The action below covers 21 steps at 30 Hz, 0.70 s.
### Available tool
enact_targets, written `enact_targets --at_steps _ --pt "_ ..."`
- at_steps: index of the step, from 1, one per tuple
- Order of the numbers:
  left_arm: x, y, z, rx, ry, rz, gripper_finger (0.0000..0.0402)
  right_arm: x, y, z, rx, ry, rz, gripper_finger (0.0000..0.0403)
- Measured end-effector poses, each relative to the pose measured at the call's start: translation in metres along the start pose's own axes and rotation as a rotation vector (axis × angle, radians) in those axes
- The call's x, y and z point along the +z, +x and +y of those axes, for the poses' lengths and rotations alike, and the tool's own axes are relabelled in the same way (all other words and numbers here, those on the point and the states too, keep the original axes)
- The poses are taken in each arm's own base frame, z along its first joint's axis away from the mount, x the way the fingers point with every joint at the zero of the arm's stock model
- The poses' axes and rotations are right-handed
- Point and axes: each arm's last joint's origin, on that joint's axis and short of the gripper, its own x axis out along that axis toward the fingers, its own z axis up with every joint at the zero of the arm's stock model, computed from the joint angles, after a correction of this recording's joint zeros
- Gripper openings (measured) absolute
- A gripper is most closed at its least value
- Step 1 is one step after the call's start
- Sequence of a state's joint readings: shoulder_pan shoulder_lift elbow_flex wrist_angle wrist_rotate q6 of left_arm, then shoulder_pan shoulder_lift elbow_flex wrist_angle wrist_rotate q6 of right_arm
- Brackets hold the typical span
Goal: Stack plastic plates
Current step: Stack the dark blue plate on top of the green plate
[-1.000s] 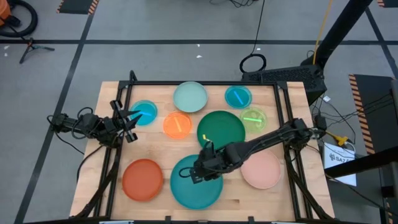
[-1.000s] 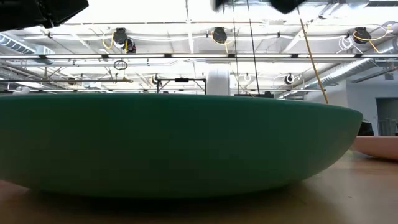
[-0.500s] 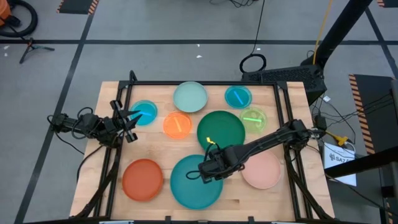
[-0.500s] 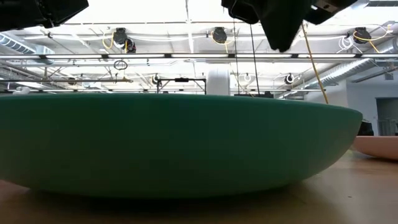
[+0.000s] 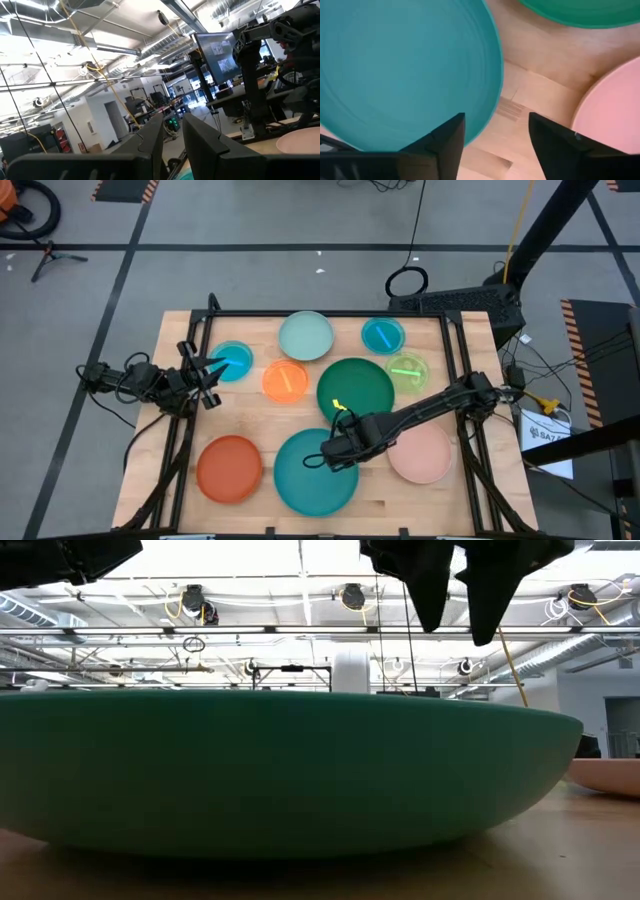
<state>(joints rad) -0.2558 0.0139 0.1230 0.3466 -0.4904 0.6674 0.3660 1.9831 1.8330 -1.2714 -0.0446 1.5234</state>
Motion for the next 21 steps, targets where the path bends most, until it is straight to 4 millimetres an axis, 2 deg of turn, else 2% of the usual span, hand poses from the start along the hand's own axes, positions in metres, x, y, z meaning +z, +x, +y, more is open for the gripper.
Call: enact_targets --at_steps 5,11,17,21 --pt "0.000 0.000 0.000 -0.003 0.002 0.003 0.0081 0.001 0.011 -0.002 -0.009 0.001 -0.017 0.0212" --pt "0.000 0.000 0.000 -0.003 0.002 0.003 0.0081 0.001 0.038 -0.004 0.004 0.001 0.012 0.0209" --pt "0.000 0.000 0.000 -0.003 0.003 0.003 0.0081 0.002 0.053 -0.010 -0.025 0.008 0.013 0.0208" --pt "0.000 0.000 0.000 -0.003 0.003 0.004 0.0081 0.002 0.061 -0.008 0.017 0.005 0.009 0.0208"
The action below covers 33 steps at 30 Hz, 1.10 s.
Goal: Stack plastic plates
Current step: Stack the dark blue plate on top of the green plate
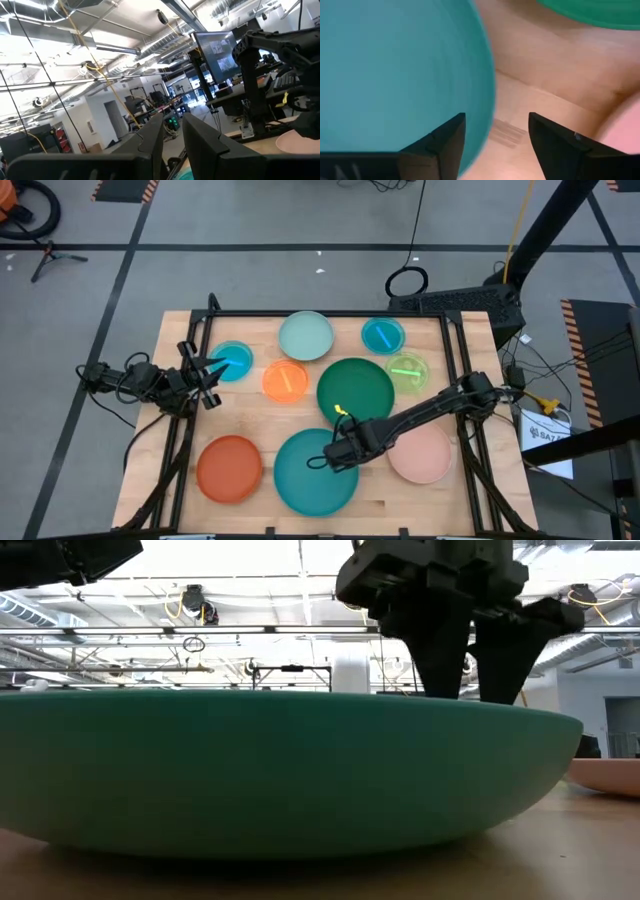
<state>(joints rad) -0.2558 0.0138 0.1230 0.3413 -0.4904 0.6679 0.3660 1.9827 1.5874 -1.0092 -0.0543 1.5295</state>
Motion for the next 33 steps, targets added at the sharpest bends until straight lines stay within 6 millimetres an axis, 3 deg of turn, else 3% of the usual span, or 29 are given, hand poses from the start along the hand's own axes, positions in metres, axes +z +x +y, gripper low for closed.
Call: enact_targets --at_steps 9,15,33 --pt "0.000 0.000 0.000 0.000 0.000 0.000 0.0081 0.002 0.027 -0.002 0.084 -0.002 -0.005 0.0208" --pt "0.000 0.000 0.000 0.000 0.001 0.000 0.0081 0.002 0.028 -0.002 0.092 -0.003 -0.005 0.0199" --pt "0.000 0.000 0.000 0.000 0.001 0.000 0.0081 0.002 0.027 -0.001 0.107 -0.001 -0.007 0.0013"
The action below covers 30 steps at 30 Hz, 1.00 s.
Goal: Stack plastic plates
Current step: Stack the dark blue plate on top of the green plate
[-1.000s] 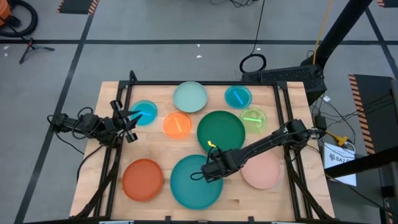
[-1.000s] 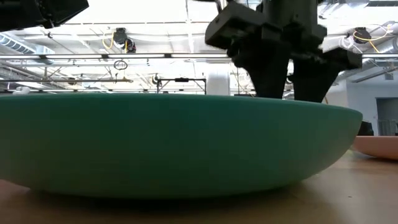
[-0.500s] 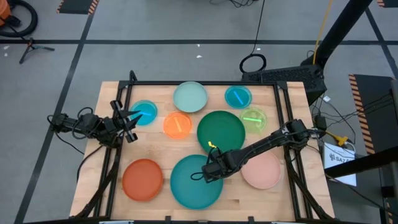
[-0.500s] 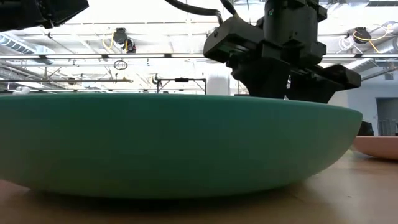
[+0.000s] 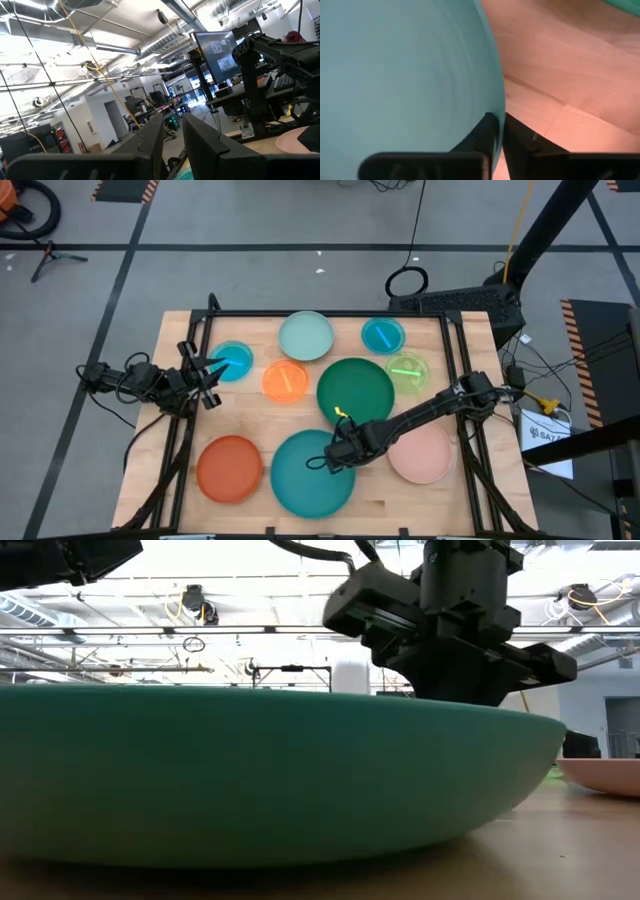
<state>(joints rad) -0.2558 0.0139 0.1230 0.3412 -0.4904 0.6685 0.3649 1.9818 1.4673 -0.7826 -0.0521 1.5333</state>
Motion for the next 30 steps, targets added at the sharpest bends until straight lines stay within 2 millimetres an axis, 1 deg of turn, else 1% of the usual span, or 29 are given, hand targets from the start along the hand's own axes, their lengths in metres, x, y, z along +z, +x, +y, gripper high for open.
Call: enact_targets --at_steps 3,8,11,22,30 --pt "0.000 0.000 0.000 0.000 0.000 0.000 0.0081 0.000 0.000 0.001 0.011 -0.001 0.000 0.0006" --pt "0.000 0.000 0.000 0.000 0.000 0.000 0.0081 0.001 0.000 0.001 0.015 0.003 0.000 0.0010" --pt "0.000 0.000 0.000 0.000 0.000 0.000 0.0081 0.001 -0.004 0.001 0.024 0.003 0.000 0.0007" --pt "0.000 0.000 0.000 0.000 0.000 0.000 0.0081 0.000 -0.033 -0.001 0.091 -0.012 -0.003 0.0005" --pt "0.000 0.000 0.000 0.000 0.000 0.000 0.0081 -0.002 -0.058 -0.003 0.167 -0.045 -0.011 0.0005"
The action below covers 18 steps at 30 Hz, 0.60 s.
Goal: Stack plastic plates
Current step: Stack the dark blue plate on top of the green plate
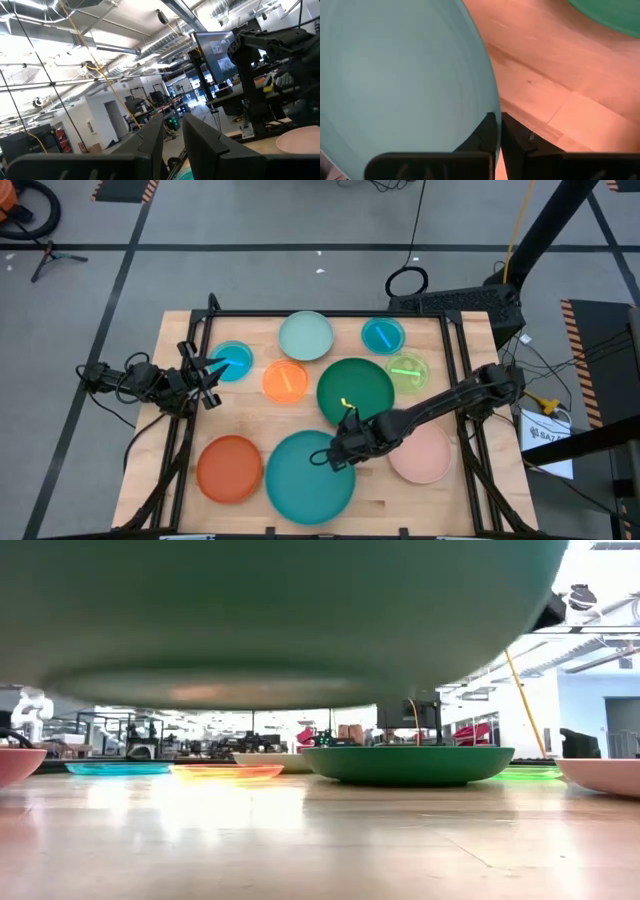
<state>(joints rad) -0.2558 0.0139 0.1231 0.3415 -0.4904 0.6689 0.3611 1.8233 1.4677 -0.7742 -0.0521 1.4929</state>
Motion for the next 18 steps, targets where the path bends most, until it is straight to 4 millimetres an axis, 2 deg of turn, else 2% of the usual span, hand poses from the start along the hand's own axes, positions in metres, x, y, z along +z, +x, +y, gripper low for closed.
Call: enact_targets --at_steps 8,14,18 --pt "0.000 0.000 0.000 0.002 -0.004 -0.003 0.0081 0.012 -0.026 0.000 0.077 -0.026 -0.075 0.0005" --pt "0.001 0.000 0.000 0.004 -0.010 -0.005 0.0081 0.035 -0.048 -0.005 0.114 -0.080 -0.148 0.0005" --pt "0.001 0.000 0.001 0.004 -0.011 -0.006 0.0081 0.051 -0.057 -0.015 0.064 -0.121 -0.161 0.0004"
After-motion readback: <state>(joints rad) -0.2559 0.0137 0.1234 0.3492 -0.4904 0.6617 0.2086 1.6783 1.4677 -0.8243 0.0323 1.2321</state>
